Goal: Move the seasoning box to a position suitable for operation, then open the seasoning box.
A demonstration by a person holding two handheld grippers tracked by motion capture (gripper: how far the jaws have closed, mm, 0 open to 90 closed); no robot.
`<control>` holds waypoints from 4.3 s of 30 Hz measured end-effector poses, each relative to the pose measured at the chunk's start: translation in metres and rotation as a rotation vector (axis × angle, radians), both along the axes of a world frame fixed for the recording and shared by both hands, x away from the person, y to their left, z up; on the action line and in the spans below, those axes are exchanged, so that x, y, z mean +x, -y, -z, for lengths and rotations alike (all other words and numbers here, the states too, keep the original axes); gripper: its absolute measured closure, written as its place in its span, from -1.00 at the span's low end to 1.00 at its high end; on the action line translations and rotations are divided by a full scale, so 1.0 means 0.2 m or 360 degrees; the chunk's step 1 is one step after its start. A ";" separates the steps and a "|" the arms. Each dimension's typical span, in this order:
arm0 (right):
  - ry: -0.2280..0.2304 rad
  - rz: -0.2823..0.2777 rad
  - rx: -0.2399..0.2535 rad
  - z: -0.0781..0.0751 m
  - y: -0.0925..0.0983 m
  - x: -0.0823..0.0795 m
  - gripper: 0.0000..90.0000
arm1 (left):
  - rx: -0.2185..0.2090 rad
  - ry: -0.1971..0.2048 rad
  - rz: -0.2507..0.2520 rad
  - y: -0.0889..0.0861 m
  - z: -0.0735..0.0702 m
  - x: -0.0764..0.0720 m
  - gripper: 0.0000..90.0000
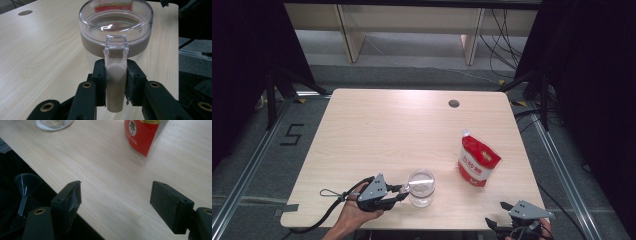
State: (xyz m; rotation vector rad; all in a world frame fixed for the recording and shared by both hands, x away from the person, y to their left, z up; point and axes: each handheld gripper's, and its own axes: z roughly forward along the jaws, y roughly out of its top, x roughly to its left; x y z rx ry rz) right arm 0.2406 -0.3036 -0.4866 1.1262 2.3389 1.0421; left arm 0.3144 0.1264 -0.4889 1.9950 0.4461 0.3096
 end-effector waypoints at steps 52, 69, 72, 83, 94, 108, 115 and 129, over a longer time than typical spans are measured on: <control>0.0013 -0.0065 -0.0024 0.00 -0.01 0.02 -0.43 | -0.0316 -0.0128 -0.0218 -0.02 -0.18 -0.11 0.55; 0.0123 -0.0105 0.0000 -0.03 -0.08 0.04 -0.42 | -0.0254 -0.0099 -0.0315 0.04 -0.19 -0.09 0.91; 0.0131 -0.0099 0.0052 -0.04 -0.09 0.03 -0.38 | -0.0249 -0.0098 -0.0315 0.05 -0.18 -0.10 0.91; 0.0241 -0.0191 0.0070 -0.08 -0.19 0.05 -0.14 | -0.0202 -0.0056 -0.0311 0.05 -0.18 -0.11 0.94; 0.0289 -0.0308 0.0105 -0.08 -0.31 0.09 0.13 | -0.0201 -0.0038 -0.0308 0.05 -0.17 -0.12 0.94; 0.0356 -0.0419 0.0146 -0.12 -0.42 0.12 0.63 | -0.0198 -0.0028 -0.0312 0.04 -0.17 -0.12 0.95; 0.0388 -0.0502 0.0160 -0.12 -0.49 0.14 0.82 | -0.0193 -0.0030 -0.0300 0.04 -0.16 -0.13 0.95; 0.0398 -0.0553 0.0207 -0.15 -0.57 0.19 0.88 | -0.0207 -0.0041 -0.0281 0.03 -0.16 -0.13 0.95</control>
